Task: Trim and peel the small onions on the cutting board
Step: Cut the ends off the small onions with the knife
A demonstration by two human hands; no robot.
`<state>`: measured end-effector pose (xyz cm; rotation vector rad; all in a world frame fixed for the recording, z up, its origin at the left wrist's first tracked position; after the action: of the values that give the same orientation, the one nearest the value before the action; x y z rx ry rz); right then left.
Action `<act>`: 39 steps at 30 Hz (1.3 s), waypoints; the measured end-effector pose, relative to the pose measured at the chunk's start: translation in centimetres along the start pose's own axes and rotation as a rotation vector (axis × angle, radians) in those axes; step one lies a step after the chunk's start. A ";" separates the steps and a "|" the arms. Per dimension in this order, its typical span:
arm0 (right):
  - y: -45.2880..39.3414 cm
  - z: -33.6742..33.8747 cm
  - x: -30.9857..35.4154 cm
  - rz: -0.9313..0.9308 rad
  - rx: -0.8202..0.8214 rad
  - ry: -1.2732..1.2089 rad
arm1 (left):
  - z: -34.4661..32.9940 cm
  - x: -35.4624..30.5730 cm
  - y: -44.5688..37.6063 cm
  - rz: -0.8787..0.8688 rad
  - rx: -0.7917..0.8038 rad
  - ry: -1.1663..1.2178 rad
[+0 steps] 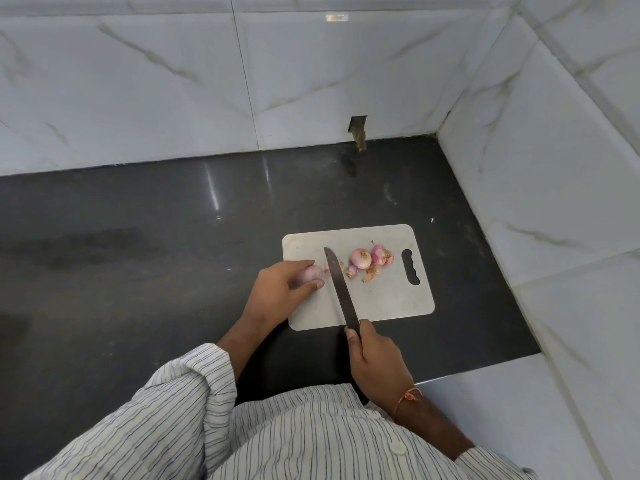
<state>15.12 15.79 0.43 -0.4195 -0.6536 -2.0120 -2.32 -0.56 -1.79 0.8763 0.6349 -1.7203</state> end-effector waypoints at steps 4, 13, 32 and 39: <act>-0.1 0.2 0.2 -0.016 -0.022 -0.071 | -1.8 -0.9 -0.9 0.040 0.004 0.049; -0.1 0.2 -0.2 -0.021 0.008 -0.069 | -0.3 1.6 -0.9 -0.021 0.075 0.061; -0.8 0.6 1.5 0.050 0.032 0.063 | -0.6 2.2 -0.6 -0.092 0.057 0.124; -3.3 1.2 3.7 0.043 0.053 0.124 | -1.0 2.4 -0.2 -0.111 0.037 0.131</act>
<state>10.48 15.31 2.45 -0.2728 -0.6147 -1.9584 -2.66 -1.09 -4.32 1.0020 0.7528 -1.7896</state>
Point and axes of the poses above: each hand's wrist, its own y-axis away from the middle knuckle, its own z-axis out of the back of the hand, x = y × z, the point moved 1 cm from there along -y, towards the middle knuckle, and after that the axes turned 11 degrees about -x, right-handed, at the moved point
